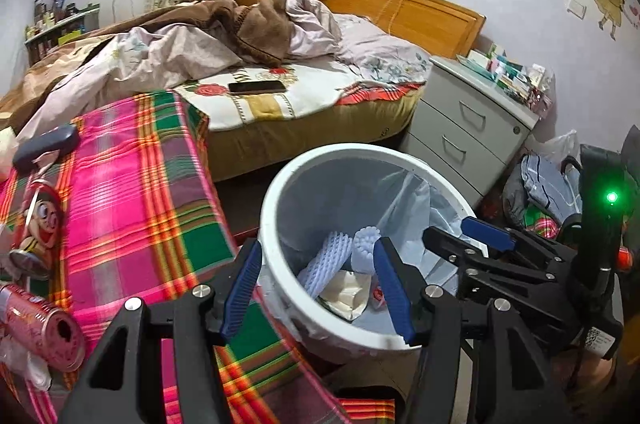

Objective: Collect trash
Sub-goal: 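Carry both foam nets over the bin and open both tools to drop them, then move both tools back to the trash pile on the cloth, then grasp the crumpled white wrapper with the left tool while the right tool grasps a red can, then carry the wrapper and red can over the white bin and open both tools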

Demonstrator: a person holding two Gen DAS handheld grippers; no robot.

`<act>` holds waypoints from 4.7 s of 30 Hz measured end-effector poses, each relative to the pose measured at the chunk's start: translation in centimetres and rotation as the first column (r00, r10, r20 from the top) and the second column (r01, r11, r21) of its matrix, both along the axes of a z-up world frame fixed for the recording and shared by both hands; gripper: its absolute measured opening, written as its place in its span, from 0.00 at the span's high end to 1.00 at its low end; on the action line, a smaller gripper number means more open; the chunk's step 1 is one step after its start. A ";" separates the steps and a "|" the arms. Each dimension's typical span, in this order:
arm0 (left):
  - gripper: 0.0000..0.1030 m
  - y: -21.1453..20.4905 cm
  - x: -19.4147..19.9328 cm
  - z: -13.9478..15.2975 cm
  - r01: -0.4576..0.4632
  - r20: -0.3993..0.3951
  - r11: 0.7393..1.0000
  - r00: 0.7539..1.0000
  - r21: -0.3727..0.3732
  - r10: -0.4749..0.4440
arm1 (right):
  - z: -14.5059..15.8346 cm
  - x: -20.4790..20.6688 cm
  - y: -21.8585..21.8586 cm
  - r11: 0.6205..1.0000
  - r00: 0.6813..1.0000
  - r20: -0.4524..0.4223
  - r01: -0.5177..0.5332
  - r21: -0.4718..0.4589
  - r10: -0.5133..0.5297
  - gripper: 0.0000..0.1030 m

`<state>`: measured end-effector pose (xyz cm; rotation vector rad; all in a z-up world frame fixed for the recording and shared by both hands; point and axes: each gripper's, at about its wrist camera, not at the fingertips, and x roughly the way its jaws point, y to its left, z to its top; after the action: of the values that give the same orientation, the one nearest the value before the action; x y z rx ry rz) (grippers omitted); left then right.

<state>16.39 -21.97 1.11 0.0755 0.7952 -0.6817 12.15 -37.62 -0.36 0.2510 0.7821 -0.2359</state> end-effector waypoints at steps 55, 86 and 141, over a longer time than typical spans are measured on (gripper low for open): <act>0.30 30.3 0.1 -2.2 -0.512 -0.034 0.858 0.859 -0.038 0.511 | 1.5 6.1 22.8 0.806 0.804 0.068 -0.591 -0.014 0.591 0.42; 0.30 29.8 4.1 -4.2 -0.465 -0.097 0.885 0.881 0.010 0.464 | -0.1 8.3 23.4 0.808 0.807 -0.057 -0.590 -0.013 0.588 0.37; 0.39 29.0 -0.8 -0.8 -0.489 -0.030 0.872 0.872 -0.035 0.488 | 1.2 5.9 21.5 0.848 0.849 0.006 -0.528 0.037 0.528 0.47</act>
<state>15.59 7.02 0.26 -0.1693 0.7788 -0.2148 18.03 -16.13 0.85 0.0607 0.8307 0.3036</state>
